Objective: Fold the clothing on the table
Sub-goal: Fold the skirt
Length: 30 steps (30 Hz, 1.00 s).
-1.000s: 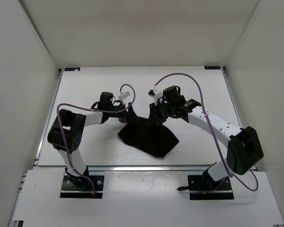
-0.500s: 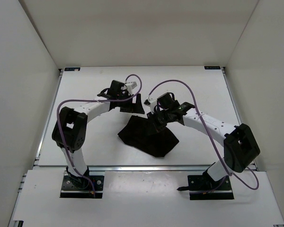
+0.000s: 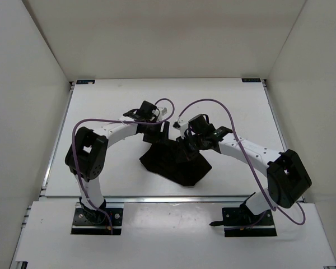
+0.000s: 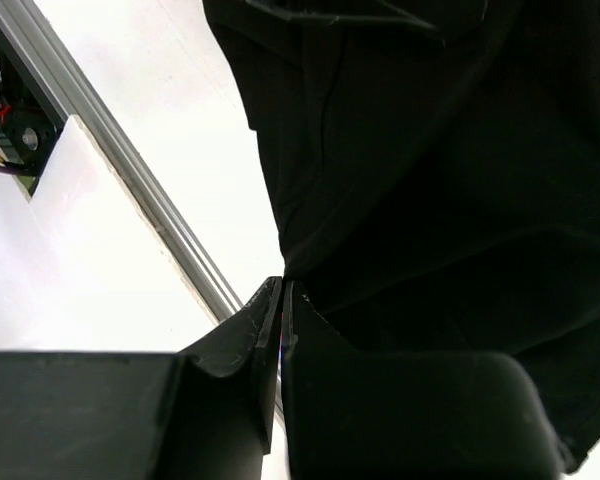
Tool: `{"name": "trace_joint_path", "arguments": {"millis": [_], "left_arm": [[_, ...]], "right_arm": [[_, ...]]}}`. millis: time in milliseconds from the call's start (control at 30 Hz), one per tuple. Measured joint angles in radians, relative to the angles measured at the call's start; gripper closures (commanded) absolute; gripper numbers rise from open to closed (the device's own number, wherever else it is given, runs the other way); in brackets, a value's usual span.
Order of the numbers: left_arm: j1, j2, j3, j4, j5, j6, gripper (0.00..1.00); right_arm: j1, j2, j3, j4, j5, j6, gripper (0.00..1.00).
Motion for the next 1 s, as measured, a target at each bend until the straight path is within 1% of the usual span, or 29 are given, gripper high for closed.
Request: {"name": "trace_joint_path", "arguments": {"millis": [67,100,133,167,233,267,300,333,367,400,467,500,533,567,600,667,800,1000], "left_arm": [[-0.015,0.002,0.000,-0.006,-0.009,-0.004,0.29],[-0.020,0.003,0.000,-0.007,-0.011,-0.007,0.37],[-0.021,0.004,-0.001,-0.007,-0.013,-0.012,0.41],[-0.021,0.004,-0.003,-0.006,-0.013,-0.016,0.48],[-0.018,0.004,-0.011,0.000,-0.010,-0.026,0.68],[-0.014,0.004,-0.018,0.006,-0.006,-0.032,0.72],[-0.010,0.003,-0.025,0.009,-0.002,-0.034,0.82],[-0.006,0.003,-0.036,0.015,0.005,-0.039,0.85],[-0.002,0.001,-0.045,0.019,0.008,-0.042,0.86],[0.003,-0.002,-0.057,0.028,0.014,-0.045,0.87],[0.012,-0.015,-0.075,0.033,0.026,-0.050,0.87],[0.016,-0.024,-0.081,0.033,0.032,-0.052,0.87],[0.020,-0.033,-0.087,0.034,0.037,-0.054,0.87],[0.023,-0.044,-0.093,0.035,0.040,-0.056,0.88],[0.026,-0.058,-0.103,0.044,0.043,-0.057,0.87],[0.029,-0.087,-0.126,0.055,0.049,-0.060,0.87],[0.034,-0.132,-0.175,0.074,0.071,-0.071,0.87],[0.041,-0.144,-0.217,0.103,0.089,-0.081,0.88]], "right_arm": [[0.000,-0.001,-0.014,0.010,-0.004,0.001,1.00],[-0.002,-0.003,-0.024,0.014,-0.004,0.001,1.00],[-0.005,-0.006,-0.036,0.021,-0.005,0.004,1.00],[-0.010,-0.011,-0.050,0.029,-0.005,0.007,0.99],[-0.024,-0.028,-0.084,0.046,-0.007,0.021,0.96],[-0.039,-0.036,-0.100,0.051,-0.007,0.031,0.89],[-0.057,-0.043,-0.111,0.058,-0.007,0.041,0.85],[-0.077,-0.050,-0.122,0.064,-0.006,0.048,0.78],[-0.100,-0.059,-0.133,0.071,-0.004,0.061,0.69],[-0.120,-0.068,-0.144,0.079,-0.002,0.070,0.65],[-0.165,-0.083,-0.161,0.091,0.001,0.093,0.48],[-0.184,-0.087,-0.167,0.097,0.002,0.103,0.45],[-0.204,-0.089,-0.171,0.103,0.002,0.113,0.37],[-0.227,-0.090,-0.174,0.108,0.002,0.127,0.32],[-0.243,-0.091,-0.177,0.111,0.002,0.136,0.31],[-0.269,-0.091,-0.180,0.116,0.002,0.153,0.23],[-0.276,-0.087,-0.183,0.122,0.000,0.175,0.23],[-0.257,-0.037,-0.215,0.180,-0.024,0.207,0.24]]}}
